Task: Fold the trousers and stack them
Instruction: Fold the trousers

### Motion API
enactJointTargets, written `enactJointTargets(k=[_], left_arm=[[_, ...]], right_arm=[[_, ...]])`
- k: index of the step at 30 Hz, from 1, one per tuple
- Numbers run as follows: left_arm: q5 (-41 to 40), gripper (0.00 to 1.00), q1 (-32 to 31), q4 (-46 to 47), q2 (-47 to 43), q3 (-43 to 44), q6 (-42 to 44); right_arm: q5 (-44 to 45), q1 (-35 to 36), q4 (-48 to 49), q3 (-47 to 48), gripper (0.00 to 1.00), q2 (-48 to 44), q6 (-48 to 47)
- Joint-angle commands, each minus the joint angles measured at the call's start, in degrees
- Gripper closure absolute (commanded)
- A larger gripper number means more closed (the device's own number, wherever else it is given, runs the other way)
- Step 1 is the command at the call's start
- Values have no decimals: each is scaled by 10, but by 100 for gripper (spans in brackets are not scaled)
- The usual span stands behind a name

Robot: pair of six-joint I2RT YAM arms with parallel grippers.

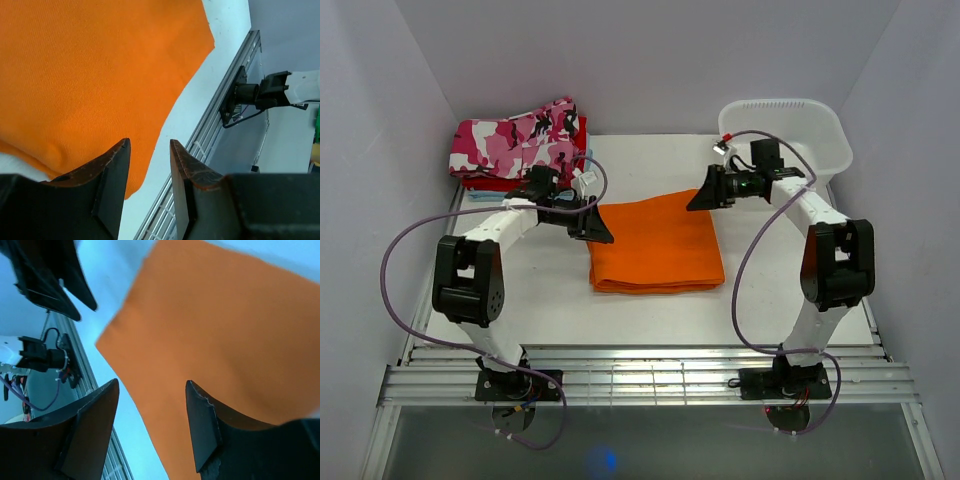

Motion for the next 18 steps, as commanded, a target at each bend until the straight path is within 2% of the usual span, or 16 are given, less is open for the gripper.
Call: enactJointTargets(k=[1,4,6,10,14,18], left_arm=[[-56,52,1,28,18,-23,-65],[-157,47,1,40,24,-31,-79],[-176,45,1,47,28,-34,-83],[-219,44,-1,53,44,-33,-89],[-178,46,-1,56,66,-29,-86],[-148,47,-1,60,90,-26,-90]], right_arm=[[24,-55,-209,-19,38,-7,-171],[99,-96,-208,-55,34,-29,-180],[148,-107,-195,-73,34,-36,-180],[165,-115,-146,-115,33,-32,-156],[161,-115,-114,-131,39,8,-129],[134,-115,-96,-156,40,30,-103]])
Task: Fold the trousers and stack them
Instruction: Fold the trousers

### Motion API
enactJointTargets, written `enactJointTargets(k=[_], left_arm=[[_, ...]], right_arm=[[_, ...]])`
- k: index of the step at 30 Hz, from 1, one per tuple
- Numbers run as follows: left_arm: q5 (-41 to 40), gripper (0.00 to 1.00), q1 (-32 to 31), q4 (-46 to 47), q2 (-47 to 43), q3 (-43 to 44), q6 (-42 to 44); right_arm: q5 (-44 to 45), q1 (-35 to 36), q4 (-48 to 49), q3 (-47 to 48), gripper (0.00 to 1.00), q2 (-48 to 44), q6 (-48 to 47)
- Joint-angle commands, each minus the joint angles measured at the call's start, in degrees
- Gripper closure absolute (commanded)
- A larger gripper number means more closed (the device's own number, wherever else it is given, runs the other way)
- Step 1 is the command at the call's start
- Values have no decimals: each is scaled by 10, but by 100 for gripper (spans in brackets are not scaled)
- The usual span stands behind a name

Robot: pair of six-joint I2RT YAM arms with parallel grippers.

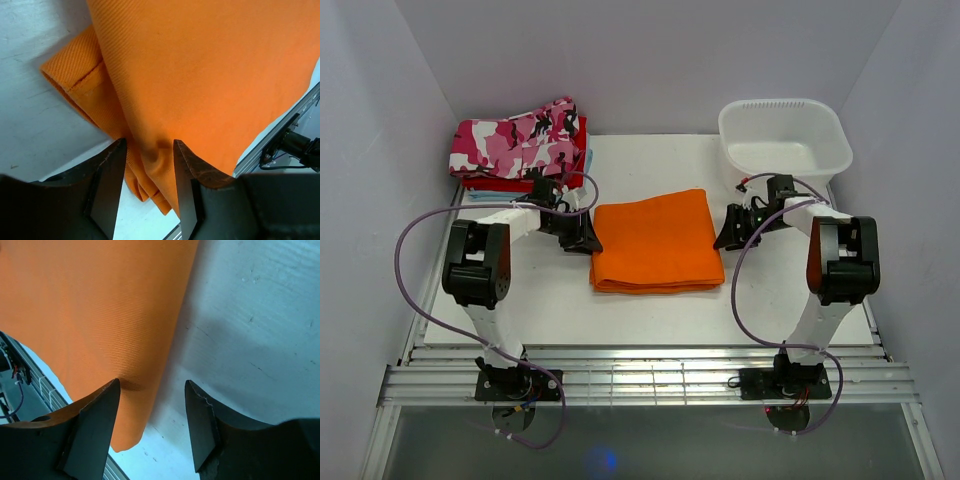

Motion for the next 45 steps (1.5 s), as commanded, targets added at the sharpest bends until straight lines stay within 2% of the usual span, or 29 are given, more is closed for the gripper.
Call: enactJointTargets(k=[1,5,6,9,10,12,16,19,22,24,30,32,33,34,36,37,39,42,45], left_arm=[[24,47,-3,8,19,11,-8],[24,50,-3,9,40,17,-11],[31,61,-3,8,44,19,-10],[49,79,-2,0,35,32,-2],[57,90,-3,-2,28,33,2],[69,99,-3,-10,6,31,19],[84,100,-1,-38,-64,8,53],[69,100,0,-43,-78,-23,65],[8,100,6,-53,-37,-37,87],[-13,100,17,-64,25,-32,94],[-41,100,44,-65,148,49,139],[-45,95,47,-79,158,90,163],[-19,91,50,-88,152,100,175],[-4,74,55,-102,142,106,189],[15,56,57,-106,108,97,219],[35,40,60,-111,62,92,229],[53,32,62,-117,16,80,242],[108,31,62,-124,-60,80,227],[203,31,58,-109,-108,69,200]], right_arm=[[-16,1,32,-28,39,17,27],[-14,2,42,-48,37,20,29],[-14,2,42,-51,37,21,28],[-3,2,44,-58,37,21,29],[3,1,44,-60,37,20,29],[16,1,45,-59,37,18,29],[47,1,46,-67,36,9,37],[51,0,46,-77,36,-7,36],[46,0,46,-82,36,-40,26],[31,1,46,-74,36,-74,5],[-110,16,23,-32,44,-110,-42],[-138,29,14,-26,47,-105,-50],[-146,35,10,-26,48,-104,-56],[-157,48,11,-30,48,-103,-54],[-172,56,17,-36,48,-103,-53],[-178,65,19,-37,48,-102,-51],[-189,73,22,-37,48,-104,-46],[-199,83,64,-49,48,-117,3],[-203,97,121,-71,49,-130,53]])
